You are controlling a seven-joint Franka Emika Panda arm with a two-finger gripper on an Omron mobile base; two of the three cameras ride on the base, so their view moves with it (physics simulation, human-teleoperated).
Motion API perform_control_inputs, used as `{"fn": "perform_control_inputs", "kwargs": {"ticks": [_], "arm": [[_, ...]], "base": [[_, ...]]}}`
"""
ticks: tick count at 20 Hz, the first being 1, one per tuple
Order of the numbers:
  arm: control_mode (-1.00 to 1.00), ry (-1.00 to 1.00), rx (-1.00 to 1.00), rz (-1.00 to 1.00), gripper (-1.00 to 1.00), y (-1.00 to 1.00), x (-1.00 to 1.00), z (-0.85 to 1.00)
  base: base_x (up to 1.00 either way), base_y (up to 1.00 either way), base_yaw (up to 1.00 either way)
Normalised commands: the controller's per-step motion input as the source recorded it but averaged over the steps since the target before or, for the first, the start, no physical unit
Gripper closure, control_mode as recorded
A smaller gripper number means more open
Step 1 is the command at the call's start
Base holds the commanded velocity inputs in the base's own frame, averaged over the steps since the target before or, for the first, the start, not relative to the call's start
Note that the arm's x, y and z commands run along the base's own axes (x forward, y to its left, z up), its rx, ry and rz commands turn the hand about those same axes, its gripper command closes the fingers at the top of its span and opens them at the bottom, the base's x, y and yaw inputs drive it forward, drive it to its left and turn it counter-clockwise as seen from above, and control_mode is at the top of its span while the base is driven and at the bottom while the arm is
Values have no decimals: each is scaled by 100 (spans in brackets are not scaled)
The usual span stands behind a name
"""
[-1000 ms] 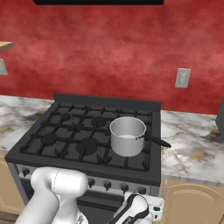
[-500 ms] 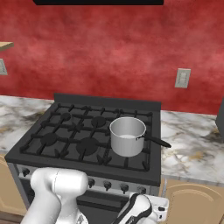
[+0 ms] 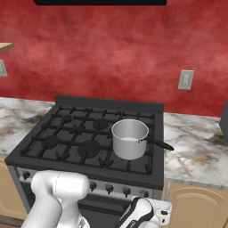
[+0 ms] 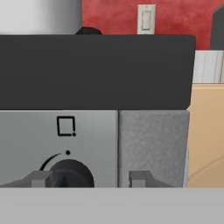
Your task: Turn on the front right burner of the stove.
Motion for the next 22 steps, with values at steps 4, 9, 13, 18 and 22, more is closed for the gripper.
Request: {"fn": "perform_control_inputs", "kwargs": {"ticks": [4,9,13,18,22], "arm": [[-100,8,-2,10,100,35,12,-45],[-100,1,-6,10,100,49,0,-48],[-100,0,-10,3,100,50,0,-54],[-100,0,-13,0,100,22,6,-36],[-100,4,-33,1,100,23,7,-35]], "base": [[0,0,0],[0,0,0],[0,0,0],[0,0,0],[0,0,0]]}}
